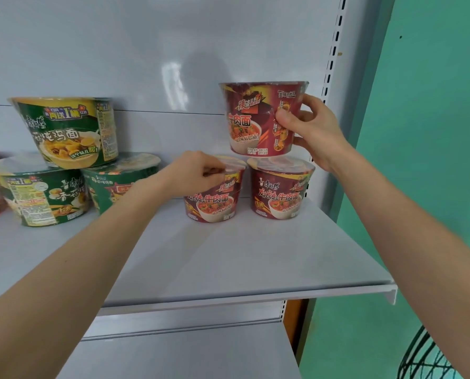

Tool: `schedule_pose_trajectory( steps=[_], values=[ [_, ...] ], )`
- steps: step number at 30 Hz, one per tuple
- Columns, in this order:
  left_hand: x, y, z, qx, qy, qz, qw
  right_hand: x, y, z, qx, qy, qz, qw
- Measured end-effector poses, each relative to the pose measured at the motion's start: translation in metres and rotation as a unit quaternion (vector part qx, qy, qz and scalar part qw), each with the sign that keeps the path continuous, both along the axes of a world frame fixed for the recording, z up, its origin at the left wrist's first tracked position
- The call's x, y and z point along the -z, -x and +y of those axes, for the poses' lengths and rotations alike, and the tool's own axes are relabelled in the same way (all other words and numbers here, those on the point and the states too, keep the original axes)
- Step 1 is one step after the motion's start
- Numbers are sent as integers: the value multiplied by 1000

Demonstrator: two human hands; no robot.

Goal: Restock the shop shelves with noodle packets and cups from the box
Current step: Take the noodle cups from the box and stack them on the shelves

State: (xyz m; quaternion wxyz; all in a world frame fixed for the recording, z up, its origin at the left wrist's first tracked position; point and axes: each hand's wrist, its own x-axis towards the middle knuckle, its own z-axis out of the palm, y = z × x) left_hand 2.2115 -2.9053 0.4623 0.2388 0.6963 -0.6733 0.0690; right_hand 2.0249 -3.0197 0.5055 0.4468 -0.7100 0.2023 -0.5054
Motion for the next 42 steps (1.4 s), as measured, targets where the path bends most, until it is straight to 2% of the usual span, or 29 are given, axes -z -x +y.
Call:
schedule_pose_trajectory(
  steps=[6, 11, 23, 25, 27, 30, 33, 36, 42],
  values=[
    [4, 0, -13, -9, 16, -79, 997, 5, -3, -5, 2, 5, -2, 1000],
    [7, 4, -22, -33, 28, -107, 993, 8, -4, -9, 5, 4, -4, 1000],
    [6, 10, -20, -51, 29, -92, 994, 11, -5, -10, -2, 13, -12, 1000],
    [4, 11, -19, -48, 24, -47, 997, 11, -5, -10, -2, 14, -14, 1000],
    [0, 12, -17, -43, 39, 63, 996, 11, -5, -9, 0, 16, -17, 1000],
    [-10, 15, -15, -39, 105, 231, 967, 7, -5, -6, -7, 21, -20, 1000],
    [-24, 12, -16, -21, 141, 322, 936, 4, -7, -3, -14, 19, -18, 1000],
    [-33, 10, -14, 33, 130, 354, 926, 1, -8, -1, -48, 1, -28, 998],
    [-38, 5, -9, 97, 68, 346, 931, -5, -5, -2, -176, -64, -52, 981]
  ],
)
